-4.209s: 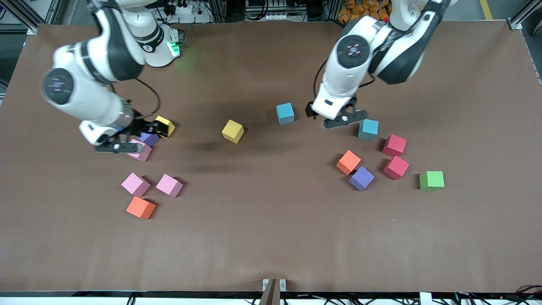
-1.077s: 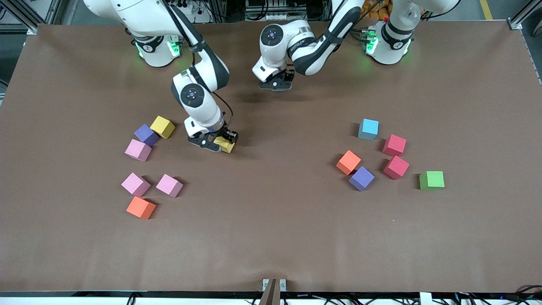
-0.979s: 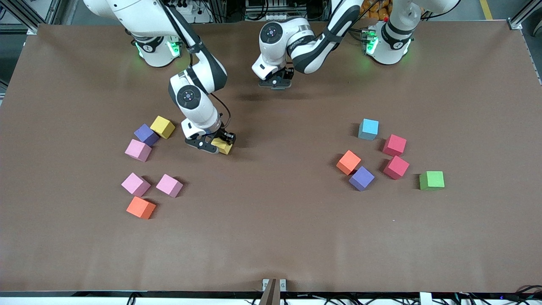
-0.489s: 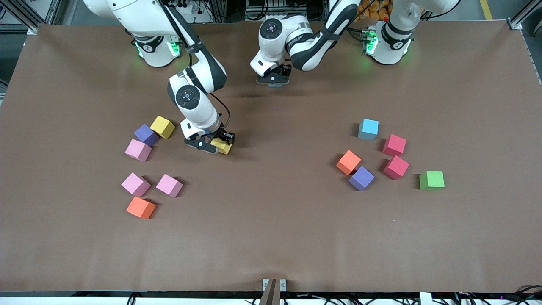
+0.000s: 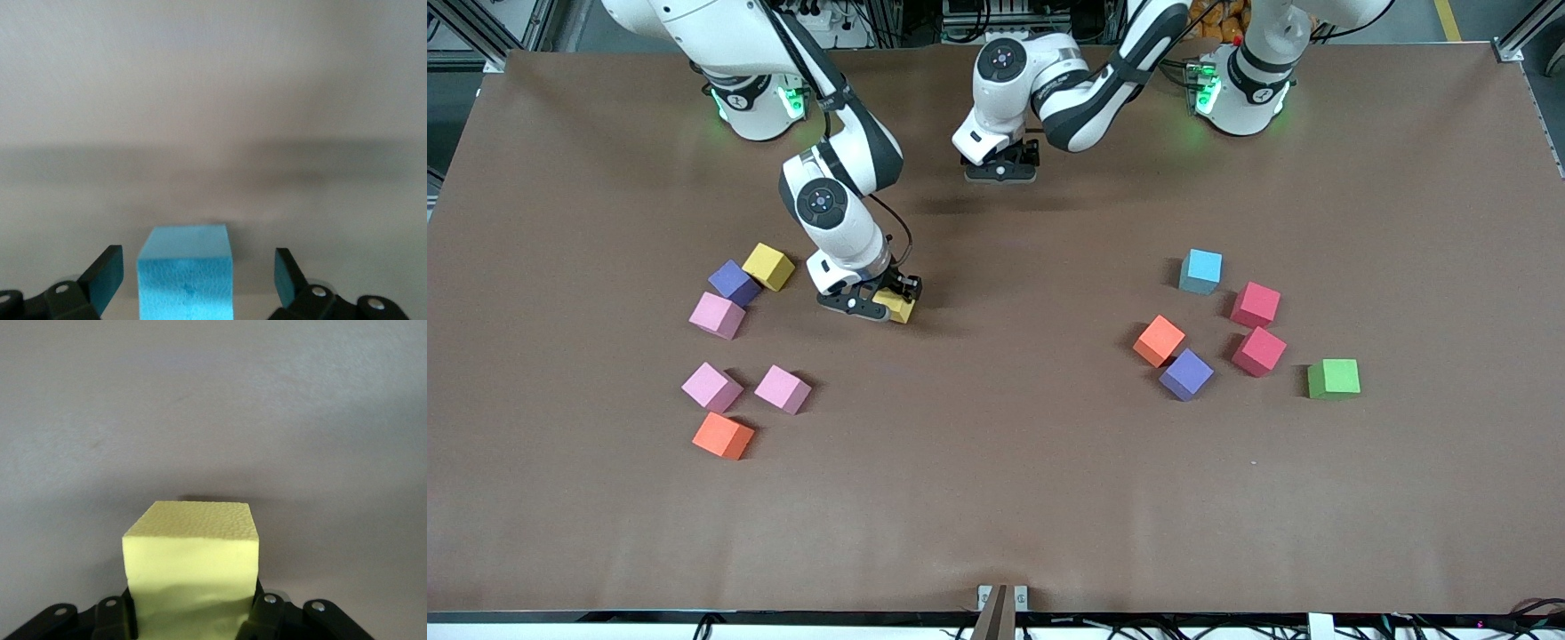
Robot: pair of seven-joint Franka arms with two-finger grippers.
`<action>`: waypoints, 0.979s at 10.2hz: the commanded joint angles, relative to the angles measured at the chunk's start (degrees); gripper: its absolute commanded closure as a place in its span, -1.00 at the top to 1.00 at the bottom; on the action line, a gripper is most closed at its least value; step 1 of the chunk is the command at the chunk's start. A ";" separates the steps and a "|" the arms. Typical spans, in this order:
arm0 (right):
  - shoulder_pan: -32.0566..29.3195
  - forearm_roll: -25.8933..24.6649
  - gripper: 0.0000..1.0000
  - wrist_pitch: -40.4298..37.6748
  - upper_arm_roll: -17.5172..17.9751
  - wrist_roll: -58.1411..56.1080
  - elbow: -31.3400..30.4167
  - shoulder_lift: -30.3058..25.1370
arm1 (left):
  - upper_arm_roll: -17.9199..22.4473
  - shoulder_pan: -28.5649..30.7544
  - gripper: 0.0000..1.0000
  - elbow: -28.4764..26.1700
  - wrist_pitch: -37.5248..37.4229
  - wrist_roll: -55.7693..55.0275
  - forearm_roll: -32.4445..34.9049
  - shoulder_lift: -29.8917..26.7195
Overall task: Form number 2 with 11 blocks
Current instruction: 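Set cyan block down mid-table with the left gripper while the right gripper lifts yellow, then lower yellow beside cyan with the right gripper while the left gripper grasps orange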
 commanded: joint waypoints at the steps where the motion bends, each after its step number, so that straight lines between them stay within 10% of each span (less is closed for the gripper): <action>1: 0.06 0.01 -0.63 -1.04 0.20 -10.54 -0.47 -2.02 | 0.86 3.76 1.00 -1.32 -5.16 -1.94 1.47 -8.46; 3: 0.67 0.01 -0.86 -0.95 0.46 -25.12 -0.03 -2.02 | 2.01 9.20 1.00 -1.14 -5.88 -1.68 1.47 -11.46; 10: 6.37 -0.43 -1.00 -11.12 0.55 -67.88 -0.38 -7.46 | 28.70 10.37 1.00 5.35 -5.79 11.21 1.64 -5.96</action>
